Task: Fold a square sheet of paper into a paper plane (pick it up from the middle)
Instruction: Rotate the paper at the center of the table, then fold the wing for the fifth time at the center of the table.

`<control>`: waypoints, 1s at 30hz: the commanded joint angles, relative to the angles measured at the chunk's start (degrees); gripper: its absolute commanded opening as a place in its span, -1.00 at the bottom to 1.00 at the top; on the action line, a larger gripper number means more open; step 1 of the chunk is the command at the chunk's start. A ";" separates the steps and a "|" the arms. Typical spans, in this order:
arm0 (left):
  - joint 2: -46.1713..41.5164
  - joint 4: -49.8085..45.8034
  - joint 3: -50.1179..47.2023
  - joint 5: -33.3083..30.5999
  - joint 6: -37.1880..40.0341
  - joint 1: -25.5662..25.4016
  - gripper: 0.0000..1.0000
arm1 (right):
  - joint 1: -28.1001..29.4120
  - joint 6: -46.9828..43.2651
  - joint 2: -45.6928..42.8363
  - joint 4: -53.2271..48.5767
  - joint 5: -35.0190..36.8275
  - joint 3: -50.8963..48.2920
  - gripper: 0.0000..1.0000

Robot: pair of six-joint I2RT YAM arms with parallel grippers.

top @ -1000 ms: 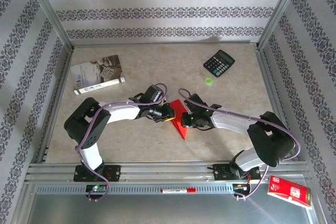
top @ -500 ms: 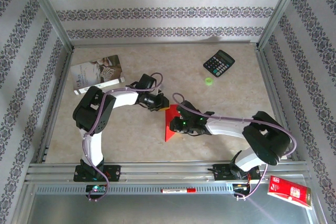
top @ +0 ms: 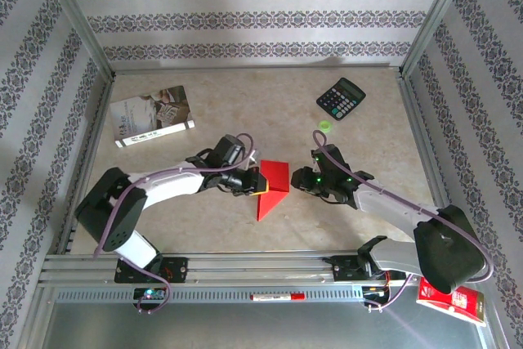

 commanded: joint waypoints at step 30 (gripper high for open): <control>13.43 12.16 -5.58 6.38 -1.91 5.75 -0.95 | 2.12 -1.43 14.28 8.00 -9.99 3.49 -0.14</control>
